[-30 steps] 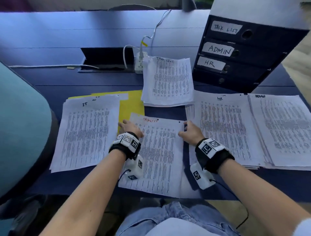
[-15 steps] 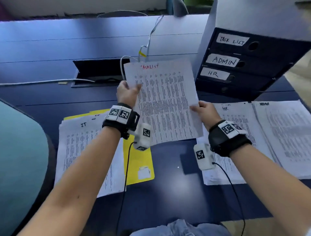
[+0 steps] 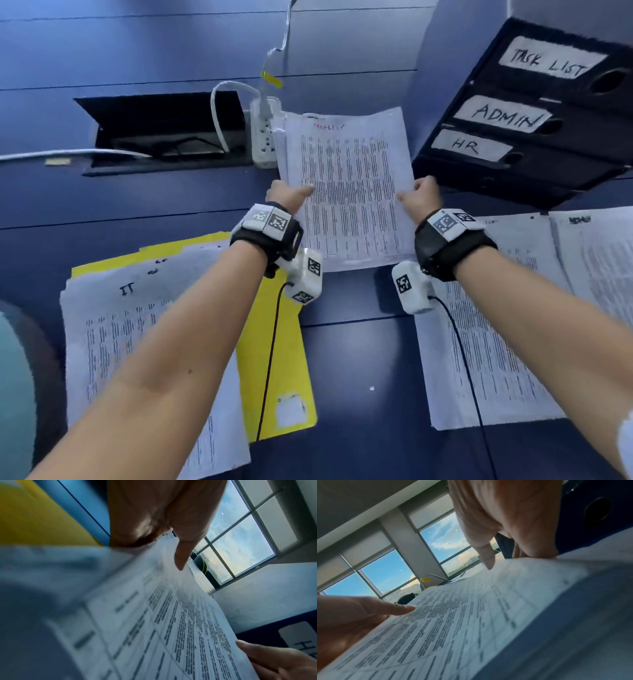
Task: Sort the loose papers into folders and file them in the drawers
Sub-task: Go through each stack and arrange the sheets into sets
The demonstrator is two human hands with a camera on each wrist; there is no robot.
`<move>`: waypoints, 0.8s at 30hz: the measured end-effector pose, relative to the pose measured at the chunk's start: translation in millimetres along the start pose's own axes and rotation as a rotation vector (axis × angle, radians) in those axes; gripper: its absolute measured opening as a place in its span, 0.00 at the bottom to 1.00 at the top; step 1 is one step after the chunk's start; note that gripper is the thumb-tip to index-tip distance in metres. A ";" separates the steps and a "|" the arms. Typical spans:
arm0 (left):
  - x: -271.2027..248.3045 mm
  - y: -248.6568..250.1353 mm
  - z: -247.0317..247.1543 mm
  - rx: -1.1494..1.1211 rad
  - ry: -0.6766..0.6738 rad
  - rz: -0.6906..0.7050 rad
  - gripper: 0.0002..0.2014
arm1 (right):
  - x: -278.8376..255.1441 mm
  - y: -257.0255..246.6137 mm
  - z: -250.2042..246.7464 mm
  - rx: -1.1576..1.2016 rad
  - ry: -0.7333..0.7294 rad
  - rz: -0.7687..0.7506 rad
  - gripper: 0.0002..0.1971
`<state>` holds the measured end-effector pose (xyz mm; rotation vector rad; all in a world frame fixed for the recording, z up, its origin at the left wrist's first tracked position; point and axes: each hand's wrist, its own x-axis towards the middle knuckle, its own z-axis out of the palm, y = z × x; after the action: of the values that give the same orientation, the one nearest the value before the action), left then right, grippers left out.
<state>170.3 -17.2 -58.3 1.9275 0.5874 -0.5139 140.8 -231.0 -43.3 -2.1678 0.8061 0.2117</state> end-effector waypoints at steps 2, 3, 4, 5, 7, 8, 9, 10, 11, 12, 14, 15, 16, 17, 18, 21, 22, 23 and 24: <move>7.2 -0.3 5.1 -0.050 -0.023 0.000 0.35 | 4.9 -2.8 2.0 0.079 -0.023 0.055 0.21; 11.6 -2.2 6.4 -0.066 -0.026 0.004 0.35 | 8.4 -4.3 1.9 0.103 -0.055 0.079 0.24; 17.5 -5.5 7.4 -0.076 -0.032 0.014 0.33 | 8.6 -6.9 1.1 0.105 -0.097 0.097 0.24; 16.5 -5.4 7.8 -0.091 -0.041 0.029 0.30 | 9.5 -8.9 0.0 0.085 -0.147 0.105 0.23; 2.5 0.2 5.5 -0.126 -0.028 0.113 0.23 | 7.7 -13.2 -1.5 0.105 -0.217 0.064 0.15; -4.9 3.8 3.8 -0.134 -0.001 0.176 0.22 | 3.7 -17.1 -3.6 0.173 -0.232 0.023 0.10; -13.0 8.1 2.0 -0.143 0.036 0.238 0.23 | -2.6 -21.2 -6.2 0.240 -0.238 -0.027 0.08; -23.5 13.3 -1.6 -0.155 0.079 0.306 0.23 | -10.2 -26.3 -9.6 0.302 -0.232 -0.077 0.10; -35.0 19.7 -7.2 -0.195 0.103 0.369 0.23 | -21.5 -32.5 -13.6 0.356 -0.221 -0.123 0.12; -48.4 26.3 -14.5 -0.256 0.110 0.440 0.23 | -33.6 -37.9 -18.7 0.414 -0.198 -0.169 0.15; -79.7 36.8 -31.4 -0.363 0.145 0.523 0.24 | -61.8 -46.6 -31.1 0.507 -0.131 -0.285 0.17; -97.0 40.6 -40.1 -0.398 0.161 0.574 0.24 | -78.0 -49.8 -38.1 0.544 -0.091 -0.359 0.17; -115.1 42.0 -47.5 -0.438 0.168 0.630 0.21 | -96.0 -51.2 -44.5 0.576 -0.046 -0.430 0.17; -130.7 40.9 -53.2 -0.470 0.168 0.697 0.18 | -115.1 -51.4 -50.4 0.606 0.001 -0.494 0.18; -146.5 38.8 -58.0 -0.481 0.182 0.750 0.15 | -132.4 -48.0 -55.0 0.645 0.051 -0.547 0.19; -185.5 15.3 -66.2 -0.507 0.209 0.831 0.16 | -175.9 -23.3 -62.8 0.723 0.160 -0.666 0.25; -195.5 3.6 -65.8 -0.527 0.201 0.818 0.16 | -185.8 -11.0 -61.7 0.735 0.163 -0.710 0.23; -203.8 -8.2 -64.2 -0.560 0.186 0.800 0.16 | -194.5 0.6 -58.9 0.730 0.154 -0.735 0.21; -211.7 -19.2 -62.4 -0.605 0.164 0.787 0.17 | -200.6 10.6 -55.6 0.717 0.150 -0.742 0.22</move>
<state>-2.8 10.1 77.2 1.4543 0.0302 0.3026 -28.9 -180.9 66.9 -1.6503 0.0681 -0.5444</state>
